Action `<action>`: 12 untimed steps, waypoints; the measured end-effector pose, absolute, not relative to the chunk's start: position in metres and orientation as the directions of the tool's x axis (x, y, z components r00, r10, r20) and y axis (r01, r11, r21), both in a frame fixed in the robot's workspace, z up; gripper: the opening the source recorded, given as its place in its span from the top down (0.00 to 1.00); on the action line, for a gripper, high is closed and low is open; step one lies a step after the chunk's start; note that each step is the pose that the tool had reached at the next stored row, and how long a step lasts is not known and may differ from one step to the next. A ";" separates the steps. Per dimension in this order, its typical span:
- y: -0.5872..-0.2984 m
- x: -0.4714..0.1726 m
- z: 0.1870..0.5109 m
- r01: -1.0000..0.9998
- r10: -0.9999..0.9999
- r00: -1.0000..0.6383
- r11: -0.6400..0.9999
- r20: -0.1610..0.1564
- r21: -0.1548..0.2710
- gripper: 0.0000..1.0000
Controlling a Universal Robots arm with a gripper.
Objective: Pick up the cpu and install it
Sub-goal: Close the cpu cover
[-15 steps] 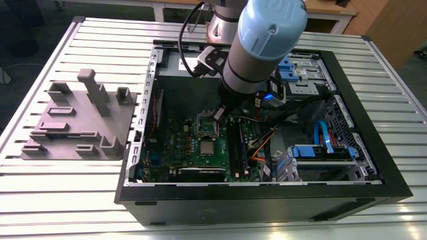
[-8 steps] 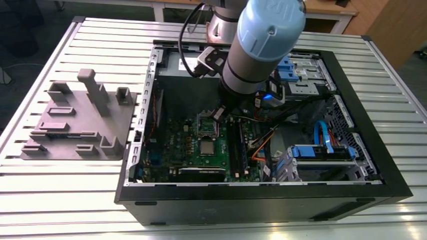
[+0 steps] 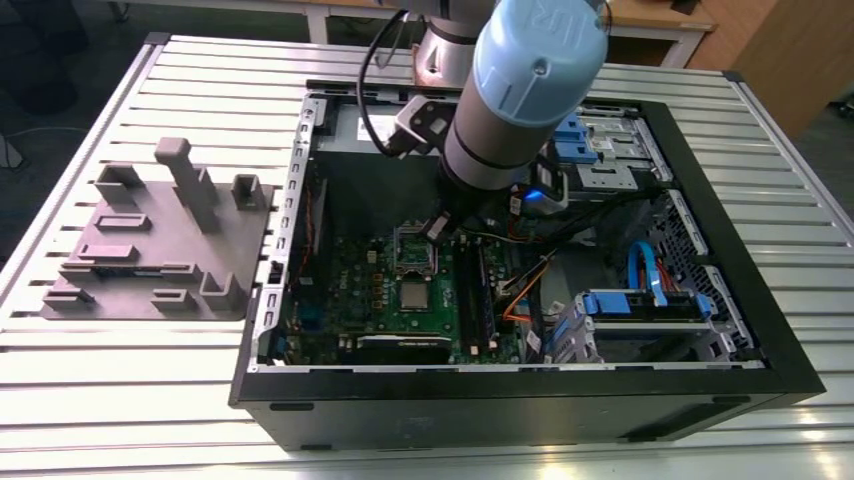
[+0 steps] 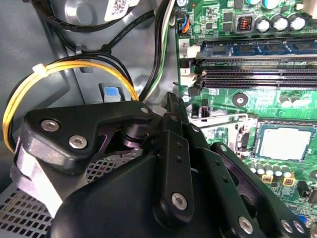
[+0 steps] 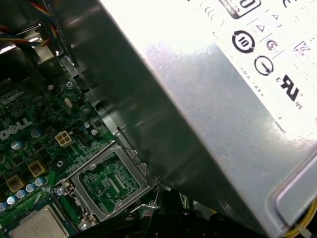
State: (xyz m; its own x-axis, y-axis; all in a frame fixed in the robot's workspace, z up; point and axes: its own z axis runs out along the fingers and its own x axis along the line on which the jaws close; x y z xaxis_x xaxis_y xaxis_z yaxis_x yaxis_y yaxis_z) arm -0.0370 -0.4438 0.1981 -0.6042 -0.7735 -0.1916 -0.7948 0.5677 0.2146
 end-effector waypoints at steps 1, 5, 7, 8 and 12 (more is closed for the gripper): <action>-0.444 -0.037 0.198 -0.795 -0.774 -0.604 0.568 -0.191 0.215 0.90; -0.443 -0.037 0.197 -0.795 -0.775 -0.604 0.570 -0.184 0.210 0.90; -0.443 -0.037 0.197 -0.794 -0.776 -0.604 0.571 -0.179 0.207 0.90; -0.443 -0.037 0.197 -0.794 -0.777 -0.605 0.571 -0.177 0.207 0.90; -0.443 -0.037 0.197 -0.794 -0.778 -0.605 0.573 -0.168 0.203 0.90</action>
State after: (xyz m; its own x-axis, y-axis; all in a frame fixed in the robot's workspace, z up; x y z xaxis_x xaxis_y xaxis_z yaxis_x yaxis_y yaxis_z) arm -0.0370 -0.4427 0.1974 -0.6051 -0.7783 -0.1677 -0.7938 0.5733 0.2033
